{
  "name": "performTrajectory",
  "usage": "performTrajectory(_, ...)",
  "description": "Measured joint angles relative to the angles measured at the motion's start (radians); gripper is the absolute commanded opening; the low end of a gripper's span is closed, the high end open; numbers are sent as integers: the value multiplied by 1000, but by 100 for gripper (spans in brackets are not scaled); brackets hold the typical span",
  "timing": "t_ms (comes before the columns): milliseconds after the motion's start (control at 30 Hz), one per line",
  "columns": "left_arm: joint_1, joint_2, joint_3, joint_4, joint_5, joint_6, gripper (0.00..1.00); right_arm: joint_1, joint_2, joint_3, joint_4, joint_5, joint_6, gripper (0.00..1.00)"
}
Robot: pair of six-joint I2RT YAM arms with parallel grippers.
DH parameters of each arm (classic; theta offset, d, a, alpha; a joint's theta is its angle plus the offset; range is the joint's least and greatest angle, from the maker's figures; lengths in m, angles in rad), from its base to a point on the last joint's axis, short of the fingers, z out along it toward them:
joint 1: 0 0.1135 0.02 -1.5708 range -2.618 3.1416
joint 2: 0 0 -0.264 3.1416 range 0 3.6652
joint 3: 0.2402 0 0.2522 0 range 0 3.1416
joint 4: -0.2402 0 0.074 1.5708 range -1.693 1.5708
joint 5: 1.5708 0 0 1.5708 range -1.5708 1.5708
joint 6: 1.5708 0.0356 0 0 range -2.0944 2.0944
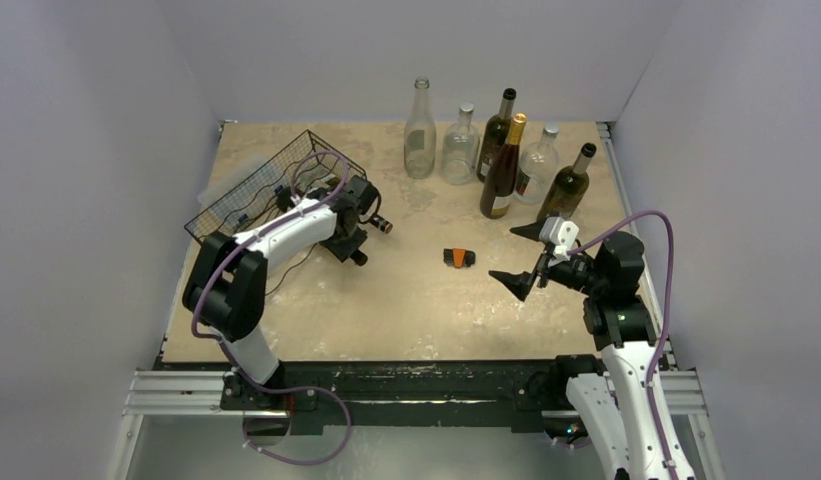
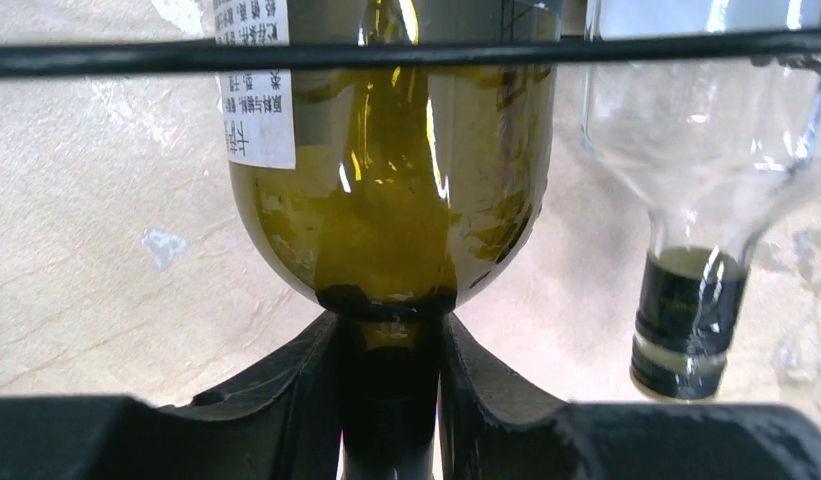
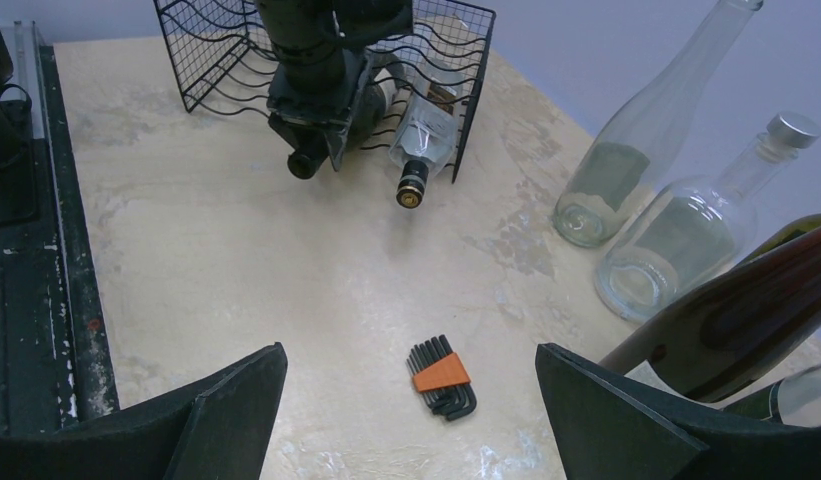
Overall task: Take the wine bottle off the wine rack
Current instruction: Pick up the wine bottle from the wine rack.
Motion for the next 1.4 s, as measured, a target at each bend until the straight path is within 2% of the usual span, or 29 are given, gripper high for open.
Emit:
performTrajectory(200, -4, -99, -48, 2, 39, 3, 0, 0, -2, 0, 0, 0, 0, 99)
performTrajectory(467, -69, -155, -65, -40, 35, -16, 0, 0, -2, 0, 0, 0, 0, 99)
performTrajectory(933, -175, -191, -69, -108, -4, -70, 0, 0, -8, 0, 0, 0, 0, 99)
performTrajectory(1400, -259, -273, -135, -104, -24, -115, 0, 0, -8, 0, 0, 0, 0, 99)
